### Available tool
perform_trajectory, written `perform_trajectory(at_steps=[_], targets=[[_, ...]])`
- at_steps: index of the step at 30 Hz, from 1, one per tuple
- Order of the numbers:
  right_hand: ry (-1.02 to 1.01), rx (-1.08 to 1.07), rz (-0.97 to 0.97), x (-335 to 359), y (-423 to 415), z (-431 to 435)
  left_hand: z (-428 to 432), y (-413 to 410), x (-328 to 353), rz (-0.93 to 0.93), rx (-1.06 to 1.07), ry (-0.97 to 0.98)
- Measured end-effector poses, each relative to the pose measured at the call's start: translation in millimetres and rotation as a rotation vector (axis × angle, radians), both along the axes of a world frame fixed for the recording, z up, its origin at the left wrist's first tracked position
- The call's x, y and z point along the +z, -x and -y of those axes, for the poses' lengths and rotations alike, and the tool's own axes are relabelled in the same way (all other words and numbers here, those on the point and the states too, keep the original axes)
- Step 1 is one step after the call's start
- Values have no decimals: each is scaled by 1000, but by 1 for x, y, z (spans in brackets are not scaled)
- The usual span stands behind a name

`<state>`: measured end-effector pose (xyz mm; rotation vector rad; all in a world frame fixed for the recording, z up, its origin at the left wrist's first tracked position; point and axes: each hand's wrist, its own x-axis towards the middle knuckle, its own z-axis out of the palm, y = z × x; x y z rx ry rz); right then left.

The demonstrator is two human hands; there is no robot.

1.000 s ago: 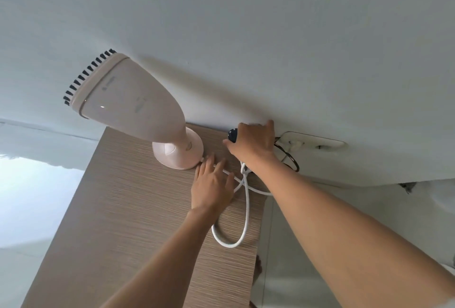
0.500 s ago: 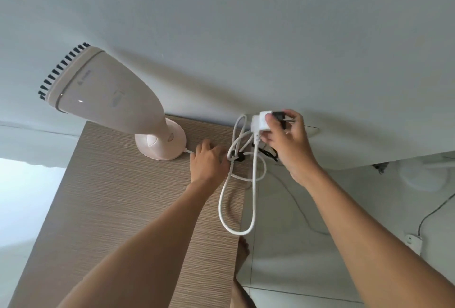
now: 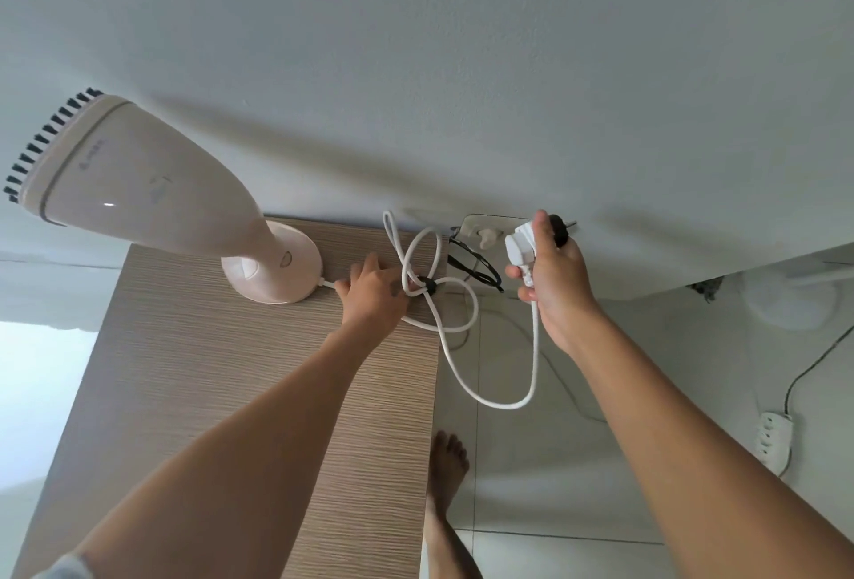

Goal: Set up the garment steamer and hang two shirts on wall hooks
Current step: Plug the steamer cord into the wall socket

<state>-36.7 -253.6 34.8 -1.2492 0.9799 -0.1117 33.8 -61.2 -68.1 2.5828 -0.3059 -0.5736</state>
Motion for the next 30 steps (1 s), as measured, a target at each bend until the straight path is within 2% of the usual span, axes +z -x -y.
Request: perform_trajectory(at_steps=[4, 9, 15, 20, 22, 26, 30], targets=[[46, 65, 13, -5, -1, -7, 2, -4, -3, 16, -106, -18], [62, 97, -5, -7, -5, -16, 3, 0, 1, 38, -125, 88], [71, 105, -14, -8, -7, -19, -10, 40, 16, 333, 11, -18], [73, 91, -18, -7, -6, -20, 0, 55, 24, 526, -280, 99], [81, 85, -8, -8, -6, -20, 14, 43, 28, 461, -345, 17], [78, 88, -17, -14, -5, -20, 38, 17, 37, 215, -448, -423], [91, 140, -27, -22, -3, -19, 42, 9, 41, 174, -511, -528]])
